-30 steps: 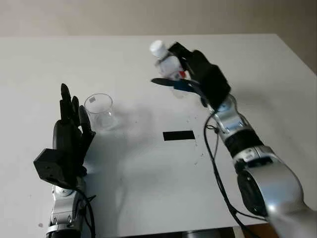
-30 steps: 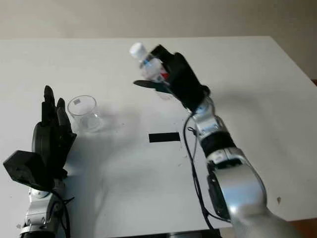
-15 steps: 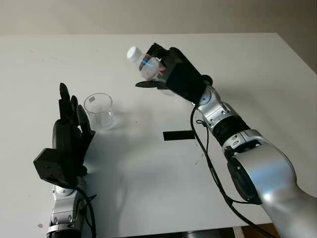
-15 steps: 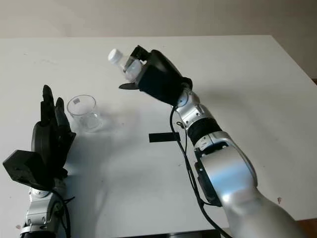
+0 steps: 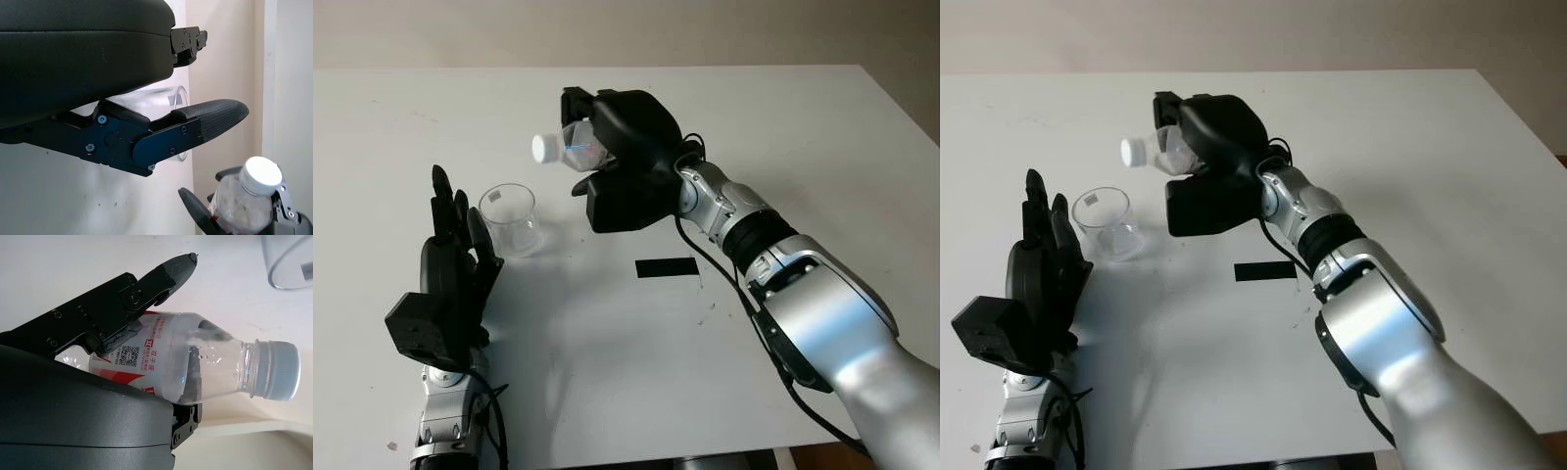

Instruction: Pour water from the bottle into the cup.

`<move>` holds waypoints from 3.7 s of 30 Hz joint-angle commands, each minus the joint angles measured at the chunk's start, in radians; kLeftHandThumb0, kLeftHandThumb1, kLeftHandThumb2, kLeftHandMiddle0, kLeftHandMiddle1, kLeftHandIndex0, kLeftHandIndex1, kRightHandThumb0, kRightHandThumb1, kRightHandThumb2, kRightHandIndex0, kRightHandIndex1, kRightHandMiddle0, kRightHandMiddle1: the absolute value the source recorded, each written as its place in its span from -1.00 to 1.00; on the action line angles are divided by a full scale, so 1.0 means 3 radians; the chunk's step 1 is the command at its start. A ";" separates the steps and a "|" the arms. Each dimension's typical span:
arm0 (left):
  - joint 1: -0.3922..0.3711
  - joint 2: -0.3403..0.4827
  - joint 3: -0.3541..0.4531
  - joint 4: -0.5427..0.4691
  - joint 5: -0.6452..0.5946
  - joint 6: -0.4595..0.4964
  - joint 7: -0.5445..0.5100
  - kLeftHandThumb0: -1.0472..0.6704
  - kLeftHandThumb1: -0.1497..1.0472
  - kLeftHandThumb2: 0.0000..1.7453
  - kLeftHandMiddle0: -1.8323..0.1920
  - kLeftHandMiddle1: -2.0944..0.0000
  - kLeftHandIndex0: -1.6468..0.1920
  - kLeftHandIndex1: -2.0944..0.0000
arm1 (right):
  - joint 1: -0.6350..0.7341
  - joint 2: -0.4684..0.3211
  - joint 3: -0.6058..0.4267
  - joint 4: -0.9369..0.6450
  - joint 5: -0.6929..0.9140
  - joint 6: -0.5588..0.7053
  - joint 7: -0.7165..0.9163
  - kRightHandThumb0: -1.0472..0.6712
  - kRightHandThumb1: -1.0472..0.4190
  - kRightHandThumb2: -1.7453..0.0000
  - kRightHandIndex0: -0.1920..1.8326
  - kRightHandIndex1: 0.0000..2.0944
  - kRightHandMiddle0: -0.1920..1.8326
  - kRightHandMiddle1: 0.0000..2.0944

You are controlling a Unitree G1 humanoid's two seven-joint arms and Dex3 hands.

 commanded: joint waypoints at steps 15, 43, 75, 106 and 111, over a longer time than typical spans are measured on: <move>0.0019 -0.0093 -0.0067 0.0063 0.0064 -0.0127 0.0049 -0.67 1.00 -0.12 1.00 0.76 0.94 1.00 | -0.0419 0.0218 0.0447 0.0139 -0.0423 0.0346 -0.0237 -0.16 -0.99 0.82 -0.13 1.00 -0.71 0.99; 0.0005 -0.0157 -0.0069 0.0184 0.0091 -0.0238 0.0133 -0.71 1.00 -0.10 1.00 0.77 0.93 1.00 | -0.0640 0.0461 0.0645 0.0210 -0.0542 0.0670 -0.0364 -0.19 -0.92 0.94 -0.25 1.00 -0.63 0.62; -0.0023 -0.0160 -0.0076 0.0247 0.0117 -0.0279 0.0149 -0.70 1.00 -0.13 1.00 0.76 0.93 1.00 | -0.0604 0.0172 0.0931 0.0241 -0.0783 0.0593 -0.0509 -0.25 -0.95 0.93 -0.03 1.00 -0.59 0.58; 0.0029 -0.0104 -0.0054 0.0194 0.0046 -0.0220 0.0049 -0.67 1.00 -0.12 1.00 0.81 0.95 1.00 | -0.0502 0.0215 0.0780 0.0242 -0.0569 0.0531 -0.0408 -0.19 -0.96 0.93 -0.17 1.00 -0.68 0.64; 0.0042 -0.0085 -0.0040 0.0182 0.0027 -0.0227 0.0024 -0.68 1.00 -0.12 1.00 0.81 0.96 1.00 | -0.0440 0.0189 0.0212 0.0199 0.0094 0.0406 0.0179 -0.07 -1.00 0.91 -0.18 1.00 -0.77 0.87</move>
